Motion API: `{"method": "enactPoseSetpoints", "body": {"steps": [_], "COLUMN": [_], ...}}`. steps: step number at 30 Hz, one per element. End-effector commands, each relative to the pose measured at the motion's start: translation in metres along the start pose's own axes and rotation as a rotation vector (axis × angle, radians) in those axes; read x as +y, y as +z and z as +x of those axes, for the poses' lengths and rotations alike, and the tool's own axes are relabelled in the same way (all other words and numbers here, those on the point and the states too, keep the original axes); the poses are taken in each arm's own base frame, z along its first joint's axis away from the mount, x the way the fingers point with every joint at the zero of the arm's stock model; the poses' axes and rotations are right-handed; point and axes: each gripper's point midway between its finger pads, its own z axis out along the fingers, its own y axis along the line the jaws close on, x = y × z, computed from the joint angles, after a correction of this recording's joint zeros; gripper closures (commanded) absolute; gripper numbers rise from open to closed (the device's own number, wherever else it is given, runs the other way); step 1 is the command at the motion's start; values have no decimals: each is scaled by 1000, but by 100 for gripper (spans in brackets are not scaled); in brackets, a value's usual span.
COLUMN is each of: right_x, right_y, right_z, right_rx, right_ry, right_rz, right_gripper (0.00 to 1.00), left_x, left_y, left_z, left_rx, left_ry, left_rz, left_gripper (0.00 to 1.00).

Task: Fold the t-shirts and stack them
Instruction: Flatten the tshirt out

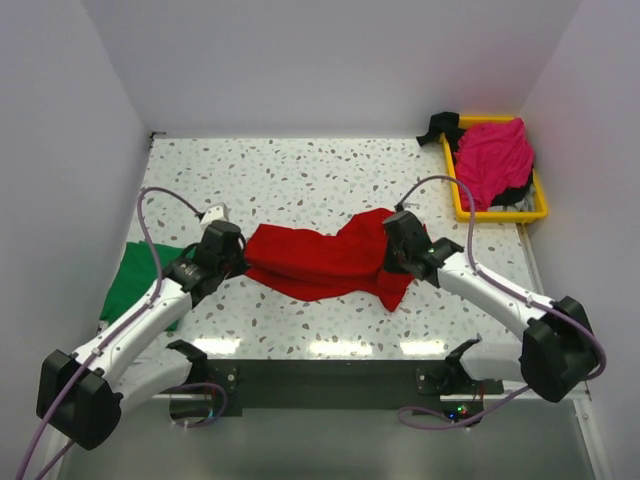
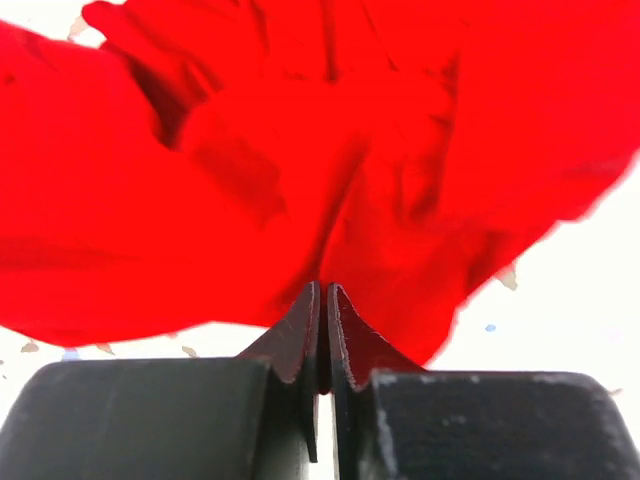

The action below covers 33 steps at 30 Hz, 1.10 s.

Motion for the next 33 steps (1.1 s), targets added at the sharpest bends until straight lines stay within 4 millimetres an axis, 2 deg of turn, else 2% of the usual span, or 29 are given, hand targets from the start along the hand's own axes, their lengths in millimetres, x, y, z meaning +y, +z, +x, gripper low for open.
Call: {"method": "enactPoseSetpoints", "body": {"steps": [1,4,6,8,11,12,17,20,24,25,26,28,29,33], "right_x": [-25,-47,-61,-68,-53,-44,-51,-47,-31,-24,-23,-24,-24,-31], "right_y": [-25,-49,-61,-79,-97,-101,-121,-134,-148,-155,-158,-166,-168,-157], "right_z": [1,12,26,29,33,40,60,78,112,120,121,122,118,101], "right_rx": [-43,-46,-20,-47,-54,-20,32,78,224,264,269,256,242,161], "right_ry": [16,26,39,69,150,177,209,236,231,227,228,228,230,251], "right_rz": [58,95,116,94,-40,-93,-126,-208,-351,-406,-424,-452,-447,-377], "right_gripper": [100,100,100,100,99,100,100,100,92,89,79,66,55,48], "left_x": [0,8,16,23,42,45,70,77,81,80,82,84,83,83], "left_y": [-1,-3,-5,-8,-12,-15,-19,-17,-10,-8,-7,-5,-5,-2], "left_z": [-20,-32,-44,-54,-73,-77,-93,-99,-96,-95,-94,-91,-91,-84], "left_rx": [-46,-67,-93,-116,-161,-176,-212,-208,-176,-169,-166,-160,-160,-149], "left_ry": [-20,-41,-65,-89,-153,-172,-259,-291,-308,-304,-306,-304,-302,-300], "left_rz": [-17,-45,-66,-89,-128,-132,-188,-181,-171,-164,-166,-168,-163,-153], "left_gripper": [100,100,100,100,100,100,100,100,100,100,100,100,100,100]}}
